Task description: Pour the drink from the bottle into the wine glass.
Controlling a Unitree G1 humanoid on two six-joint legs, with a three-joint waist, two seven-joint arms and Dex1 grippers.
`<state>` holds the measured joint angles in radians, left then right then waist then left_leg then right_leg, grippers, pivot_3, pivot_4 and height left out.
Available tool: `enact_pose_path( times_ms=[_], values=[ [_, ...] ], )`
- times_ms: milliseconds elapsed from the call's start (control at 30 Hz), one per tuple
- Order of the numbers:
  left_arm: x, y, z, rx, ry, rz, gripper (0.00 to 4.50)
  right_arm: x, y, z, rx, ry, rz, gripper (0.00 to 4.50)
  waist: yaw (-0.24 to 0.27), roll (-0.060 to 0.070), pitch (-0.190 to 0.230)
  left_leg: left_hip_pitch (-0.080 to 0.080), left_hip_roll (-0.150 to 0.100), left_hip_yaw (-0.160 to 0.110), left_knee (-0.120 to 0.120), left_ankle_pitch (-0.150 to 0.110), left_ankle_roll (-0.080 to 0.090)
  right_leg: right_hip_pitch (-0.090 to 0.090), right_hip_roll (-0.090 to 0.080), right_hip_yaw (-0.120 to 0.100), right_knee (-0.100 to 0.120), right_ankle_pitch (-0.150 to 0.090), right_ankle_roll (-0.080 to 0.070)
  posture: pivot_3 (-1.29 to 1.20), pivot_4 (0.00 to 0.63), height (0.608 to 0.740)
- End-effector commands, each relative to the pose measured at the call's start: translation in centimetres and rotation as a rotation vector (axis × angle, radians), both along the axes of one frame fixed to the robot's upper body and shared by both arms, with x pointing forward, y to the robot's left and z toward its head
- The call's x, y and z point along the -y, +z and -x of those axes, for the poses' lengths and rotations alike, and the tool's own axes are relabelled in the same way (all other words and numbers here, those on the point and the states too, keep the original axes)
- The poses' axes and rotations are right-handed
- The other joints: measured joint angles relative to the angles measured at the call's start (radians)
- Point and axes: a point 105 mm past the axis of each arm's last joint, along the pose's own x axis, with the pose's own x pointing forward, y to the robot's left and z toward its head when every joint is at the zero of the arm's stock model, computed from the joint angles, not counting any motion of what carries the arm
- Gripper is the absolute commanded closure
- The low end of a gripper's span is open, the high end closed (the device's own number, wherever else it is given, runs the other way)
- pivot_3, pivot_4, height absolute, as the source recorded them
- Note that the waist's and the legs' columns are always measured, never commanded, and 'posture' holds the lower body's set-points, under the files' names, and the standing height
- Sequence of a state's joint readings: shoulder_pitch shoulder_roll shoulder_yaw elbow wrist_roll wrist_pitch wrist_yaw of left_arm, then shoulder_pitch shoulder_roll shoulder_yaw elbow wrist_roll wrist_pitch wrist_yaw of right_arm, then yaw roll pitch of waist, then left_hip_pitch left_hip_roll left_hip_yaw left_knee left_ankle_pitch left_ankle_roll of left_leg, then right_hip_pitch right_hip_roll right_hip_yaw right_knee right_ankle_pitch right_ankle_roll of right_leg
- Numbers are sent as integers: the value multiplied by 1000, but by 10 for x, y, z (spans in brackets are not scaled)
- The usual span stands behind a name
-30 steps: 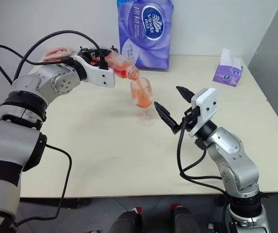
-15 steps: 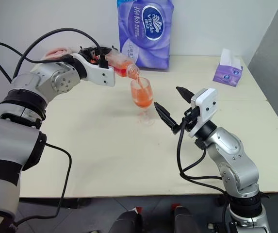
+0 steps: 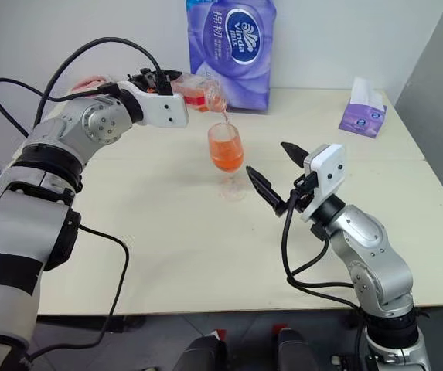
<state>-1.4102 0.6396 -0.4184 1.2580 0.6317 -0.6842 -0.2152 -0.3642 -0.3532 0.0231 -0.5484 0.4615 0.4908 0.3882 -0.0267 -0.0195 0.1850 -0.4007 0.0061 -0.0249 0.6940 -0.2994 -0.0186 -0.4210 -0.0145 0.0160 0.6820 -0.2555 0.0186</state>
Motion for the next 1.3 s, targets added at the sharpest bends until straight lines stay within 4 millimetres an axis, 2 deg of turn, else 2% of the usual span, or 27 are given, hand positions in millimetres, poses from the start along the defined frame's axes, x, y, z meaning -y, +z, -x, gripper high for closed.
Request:
enact_pose_path(
  times_ms=[33, 133, 267, 300, 433, 633, 767, 1000, 1300],
  values=[
    [2, 16, 6, 21, -49, 136, 2796, 0, 13, 9, 64, 11, -1, 0, 0, 0, 0, 0, 0, 0, 0, 0, 0, 0, 0, 0, 0, 0, 0, 0, 150, 740],
    [1, 10, 8, 4, -75, 226, 2796, 1, 14, 10, 70, 19, 12, 0, 0, 0, 0, 0, 0, 0, 1, 0, 0, 0, 0, 0, 0, 0, 0, 0, 150, 740],
    [-6, 2, 8, -33, -71, 413, 2796, 2, 17, 11, 77, 33, 23, 0, 0, 0, 0, 0, 0, -1, 1, 0, 0, 0, 0, 0, 0, 0, 0, 0, 150, 740],
    [-11, -2, 6, -50, -58, 510, 2796, 1, 17, 13, 76, 46, 32, 0, 0, 0, 0, 0, 0, -1, 1, 0, 0, 0, 0, 0, 0, 0, 0, 0, 150, 740],
    [-43, -39, 1, -145, 47, 881, 2796, 0, 7, 23, 46, 119, 96, 0, 0, 0, 0, 0, 0, 0, 2, 0, 0, 0, -1, 0, 1, 0, 0, 0, 150, 740],
    [-74, -72, 3, -208, 142, 1291, 2796, 1, -8, 39, -11, 207, 176, 0, 0, 0, 0, 0, 1, -1, 2, 0, 0, 0, -3, 0, 1, 0, 0, 0, 150, 740],
    [-84, -89, 7, -238, 162, 1488, 2796, -1, -11, 45, -34, 240, 199, 0, 3, -1, -1, 0, 0, -1, 3, 0, 0, 1, -4, 0, 1, 0, 0, 0, 150, 740],
    [-92, -123, 11, -301, 215, 1630, 2796, -3, 0, 36, -26, 211, 185, 0, 2, -2, -2, 0, 0, -1, 3, 0, 0, 1, -4, 0, 1, 0, 0, 0, 150, 740],
    [-91, -151, 16, -333, 287, 1534, 2796, -1, -1, 34, -49, 196, 168, 0, 2, -3, -3, 1, 0, -1, 2, 0, 0, 1, -4, 0, 1, 0, 0, 0, 150, 740]
  ],
)
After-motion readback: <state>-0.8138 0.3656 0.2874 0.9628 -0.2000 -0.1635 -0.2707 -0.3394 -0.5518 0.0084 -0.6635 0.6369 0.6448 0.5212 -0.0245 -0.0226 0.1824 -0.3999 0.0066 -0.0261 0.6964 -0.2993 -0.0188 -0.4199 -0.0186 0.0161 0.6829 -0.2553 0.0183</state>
